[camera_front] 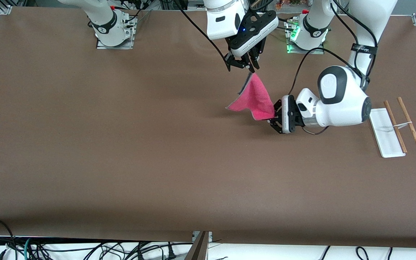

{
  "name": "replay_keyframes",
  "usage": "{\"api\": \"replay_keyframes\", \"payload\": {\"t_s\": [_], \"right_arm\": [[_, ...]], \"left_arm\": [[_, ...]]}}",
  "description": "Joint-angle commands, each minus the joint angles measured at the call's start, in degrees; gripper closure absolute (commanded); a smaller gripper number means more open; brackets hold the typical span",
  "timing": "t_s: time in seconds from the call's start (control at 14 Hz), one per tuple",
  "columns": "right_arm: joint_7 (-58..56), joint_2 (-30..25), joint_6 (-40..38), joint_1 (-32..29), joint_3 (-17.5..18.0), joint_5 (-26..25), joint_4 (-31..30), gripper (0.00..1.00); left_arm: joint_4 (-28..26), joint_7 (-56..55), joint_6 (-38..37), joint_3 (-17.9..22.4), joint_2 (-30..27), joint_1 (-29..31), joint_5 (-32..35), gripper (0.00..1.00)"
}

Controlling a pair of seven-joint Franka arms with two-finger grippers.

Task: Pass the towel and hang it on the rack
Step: 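Carry the towel toward the rack while the right gripper releases, withdraws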

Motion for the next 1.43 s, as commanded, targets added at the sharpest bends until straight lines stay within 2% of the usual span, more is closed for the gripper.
{"api": "replay_keyframes", "payload": {"t_s": [0.0,0.36,0.64,0.79,1.07,1.22,1.36], "right_arm": [[-0.1,-0.6,0.1,-0.1,-0.2,0.5,-0.5,0.0],[0.1,-0.6,-0.6,-0.3,-0.9,0.0,-0.5,0.0],[-0.6,-0.6,-1.6,-4.2,-1.6,0.3,-0.8,0.0],[-0.6,-0.6,-6.3,-6.7,-1.8,0.1,-0.7,0.0],[-0.6,-3.0,-9.4,-12.0,-4.9,0.1,-1.9,0.0],[-0.7,-5.8,-11.2,-17.4,-5.1,0.1,-5.8,0.0],[-0.7,-9.6,-11.7,-23.6,-5.1,0.3,-12.2,0.0]], "left_arm": [[-0.4,-1.8,-0.9,1.0,-2.3,0.3,1.6,1.0],[-1.0,-11.8,-1.5,1.0,-9.7,4.1,13.9,1.0],[-2.3,-14.5,-6.3,1.1,-15.1,11.4,22.7,1.0],[-2.3,-14.6,-8.9,1.1,-16.1,15.6,24.4,1.0],[-2.9,-13.8,-10.9,1.1,-14.2,23.4,24.6,1.0],[-1.8,-10.9,-10.9,1.1,-11.0,26.6,24.6,1.0],[1.2,-5.9,-11.4,3.9,-8.0,27.9,24.7,1.0]]}}
